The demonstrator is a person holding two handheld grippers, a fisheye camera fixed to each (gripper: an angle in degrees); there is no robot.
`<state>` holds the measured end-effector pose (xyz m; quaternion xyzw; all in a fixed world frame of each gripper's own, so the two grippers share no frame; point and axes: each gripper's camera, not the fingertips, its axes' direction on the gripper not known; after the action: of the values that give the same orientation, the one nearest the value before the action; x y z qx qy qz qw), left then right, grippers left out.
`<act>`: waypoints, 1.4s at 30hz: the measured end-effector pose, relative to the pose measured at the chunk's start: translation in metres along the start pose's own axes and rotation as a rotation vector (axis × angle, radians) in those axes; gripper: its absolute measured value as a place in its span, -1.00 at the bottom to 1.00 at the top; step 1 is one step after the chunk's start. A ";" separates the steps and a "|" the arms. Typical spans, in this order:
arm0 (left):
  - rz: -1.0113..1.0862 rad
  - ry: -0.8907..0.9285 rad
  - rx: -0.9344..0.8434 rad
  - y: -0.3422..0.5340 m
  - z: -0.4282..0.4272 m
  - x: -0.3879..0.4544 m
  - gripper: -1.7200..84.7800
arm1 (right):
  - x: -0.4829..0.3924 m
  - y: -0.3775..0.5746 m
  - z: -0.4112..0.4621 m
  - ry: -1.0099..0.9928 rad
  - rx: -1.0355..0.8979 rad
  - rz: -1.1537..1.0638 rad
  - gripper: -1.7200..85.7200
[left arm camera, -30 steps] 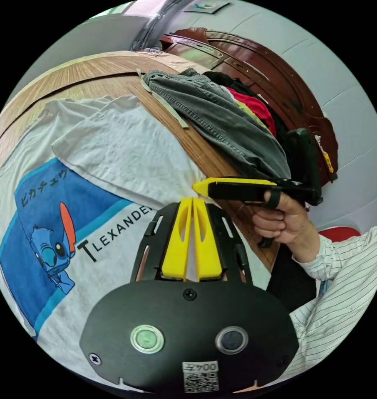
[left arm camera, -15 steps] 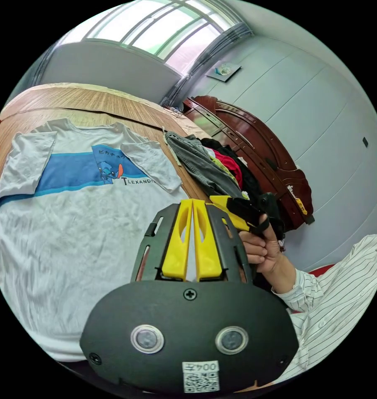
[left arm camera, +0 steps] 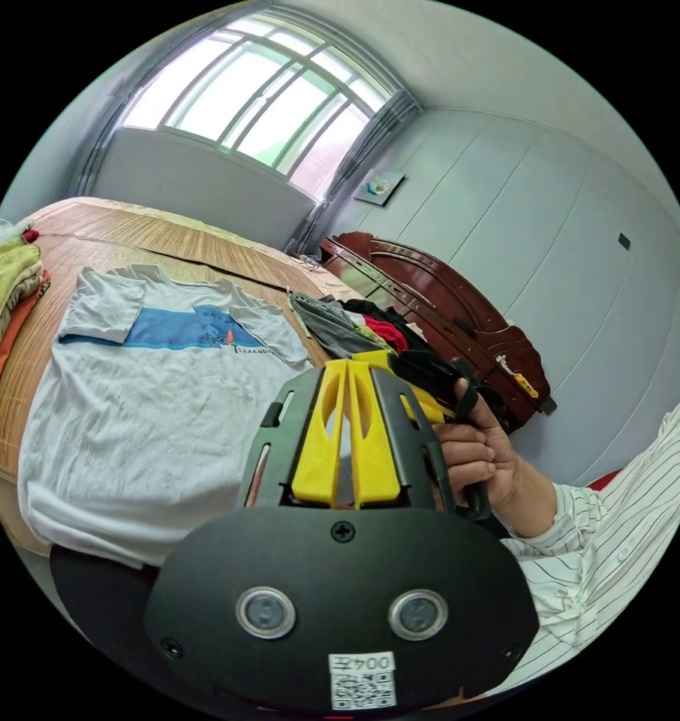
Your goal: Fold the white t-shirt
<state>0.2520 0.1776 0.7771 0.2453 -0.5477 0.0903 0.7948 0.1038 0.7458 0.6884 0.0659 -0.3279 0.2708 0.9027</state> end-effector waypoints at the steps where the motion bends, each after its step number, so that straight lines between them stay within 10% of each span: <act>1: 0.000 0.005 0.010 0.007 -0.005 -0.001 -0.95 | -0.008 0.003 0.003 -0.002 0.000 -0.011 -0.85; 17: -0.255 0.322 0.131 0.147 -0.044 -0.109 -0.96 | -0.120 -0.011 0.098 0.068 -0.093 -0.154 -0.86; 21: -0.168 0.096 0.141 0.179 -0.037 -0.115 -0.96 | -0.154 -0.035 0.153 0.242 -0.196 -0.214 -0.91; 30: -0.192 -0.191 0.145 0.210 -0.032 -0.214 -0.95 | -0.178 -0.046 0.304 1.349 -0.521 -0.674 -0.90; 42: -0.235 -0.400 0.094 0.187 0.041 -0.311 -0.95 | -0.212 -0.056 0.371 1.272 -0.569 -0.555 -0.95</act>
<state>0.0221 0.3577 0.5581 0.3572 -0.6570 -0.0280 0.6634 -0.2079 0.4941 0.8467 -0.2591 0.2285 -0.0763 0.9353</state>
